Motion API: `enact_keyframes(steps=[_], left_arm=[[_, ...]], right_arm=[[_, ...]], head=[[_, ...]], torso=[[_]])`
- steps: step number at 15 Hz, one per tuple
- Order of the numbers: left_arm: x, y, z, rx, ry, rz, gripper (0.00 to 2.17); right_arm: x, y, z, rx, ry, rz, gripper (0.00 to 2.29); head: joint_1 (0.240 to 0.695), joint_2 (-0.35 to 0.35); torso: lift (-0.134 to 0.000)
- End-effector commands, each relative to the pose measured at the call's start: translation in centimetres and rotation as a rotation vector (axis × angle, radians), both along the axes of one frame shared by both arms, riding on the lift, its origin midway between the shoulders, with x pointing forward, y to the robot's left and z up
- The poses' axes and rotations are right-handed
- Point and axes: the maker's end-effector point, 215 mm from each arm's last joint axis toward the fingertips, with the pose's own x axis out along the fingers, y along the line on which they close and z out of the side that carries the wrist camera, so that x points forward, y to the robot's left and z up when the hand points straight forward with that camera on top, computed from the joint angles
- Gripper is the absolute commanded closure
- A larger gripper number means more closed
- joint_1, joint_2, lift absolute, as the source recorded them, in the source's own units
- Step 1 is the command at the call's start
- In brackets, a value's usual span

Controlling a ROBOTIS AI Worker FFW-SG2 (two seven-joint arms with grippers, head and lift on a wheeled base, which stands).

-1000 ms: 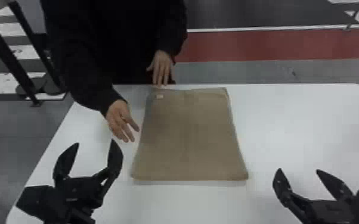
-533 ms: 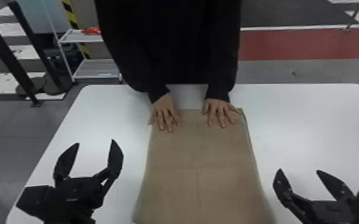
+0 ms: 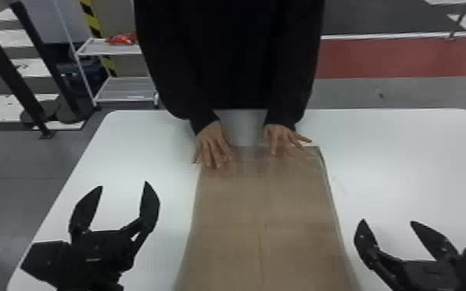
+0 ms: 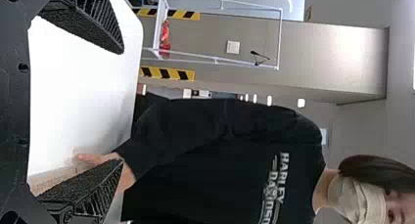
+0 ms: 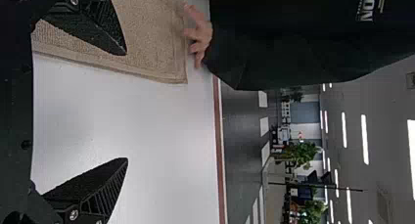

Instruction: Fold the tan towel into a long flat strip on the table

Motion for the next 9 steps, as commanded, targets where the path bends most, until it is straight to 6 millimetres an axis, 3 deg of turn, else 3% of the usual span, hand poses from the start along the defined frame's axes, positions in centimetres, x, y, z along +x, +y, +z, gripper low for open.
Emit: enact_keyframes(steps=[1,9], left_arm=[[0.0,0.0,0.0,0.0,0.0,0.0,0.09],[0.0,0.0,0.0,0.0,0.0,0.0,0.09]], right_arm=[[0.0,-0.01,0.0,0.0,0.0,0.0,0.11],[0.57,-0.5,-0.63,-0.003,0.009,-0.009,0.11]], head=[[0.695,0.085],[0.695,0.084]], torso=[[-0.123],[-0.123]])
